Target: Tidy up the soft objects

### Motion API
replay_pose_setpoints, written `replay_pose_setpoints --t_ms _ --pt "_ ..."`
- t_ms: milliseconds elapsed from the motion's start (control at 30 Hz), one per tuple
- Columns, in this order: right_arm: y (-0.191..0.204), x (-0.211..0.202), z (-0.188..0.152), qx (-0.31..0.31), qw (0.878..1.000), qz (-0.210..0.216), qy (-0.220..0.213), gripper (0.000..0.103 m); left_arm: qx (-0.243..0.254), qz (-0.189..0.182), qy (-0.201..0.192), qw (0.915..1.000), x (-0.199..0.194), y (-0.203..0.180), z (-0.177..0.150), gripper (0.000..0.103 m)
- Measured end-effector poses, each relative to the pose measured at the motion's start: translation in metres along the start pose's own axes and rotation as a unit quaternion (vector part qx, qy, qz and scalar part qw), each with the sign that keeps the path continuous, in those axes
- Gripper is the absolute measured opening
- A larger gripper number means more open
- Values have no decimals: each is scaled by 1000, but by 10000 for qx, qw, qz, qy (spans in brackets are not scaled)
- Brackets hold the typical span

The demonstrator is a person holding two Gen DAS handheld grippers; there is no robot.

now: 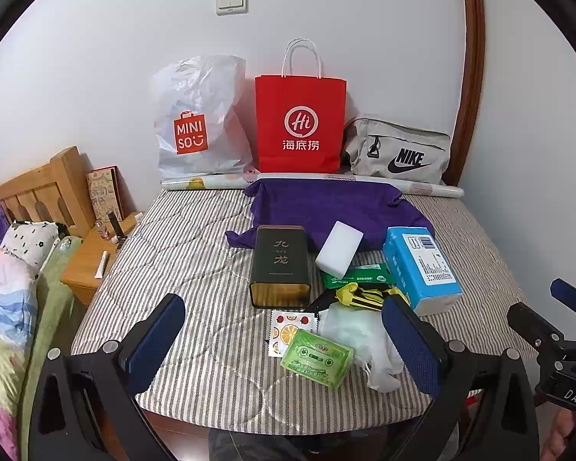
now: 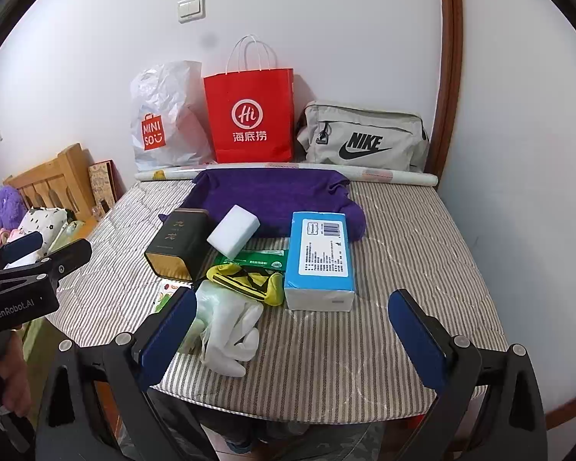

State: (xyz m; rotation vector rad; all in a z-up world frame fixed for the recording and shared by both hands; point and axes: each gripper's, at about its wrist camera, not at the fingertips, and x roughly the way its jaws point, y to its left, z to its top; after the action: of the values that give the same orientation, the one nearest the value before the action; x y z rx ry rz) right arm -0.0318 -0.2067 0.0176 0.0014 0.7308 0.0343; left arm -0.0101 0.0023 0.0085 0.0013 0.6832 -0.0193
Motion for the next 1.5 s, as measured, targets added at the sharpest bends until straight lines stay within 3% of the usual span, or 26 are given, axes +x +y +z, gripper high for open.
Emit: replay_pose_setpoints --t_ms 1500 --pt "4 -3 -4 -18 10000 32 -49 99 -5 2 -41 10000 -7 5 2 103"
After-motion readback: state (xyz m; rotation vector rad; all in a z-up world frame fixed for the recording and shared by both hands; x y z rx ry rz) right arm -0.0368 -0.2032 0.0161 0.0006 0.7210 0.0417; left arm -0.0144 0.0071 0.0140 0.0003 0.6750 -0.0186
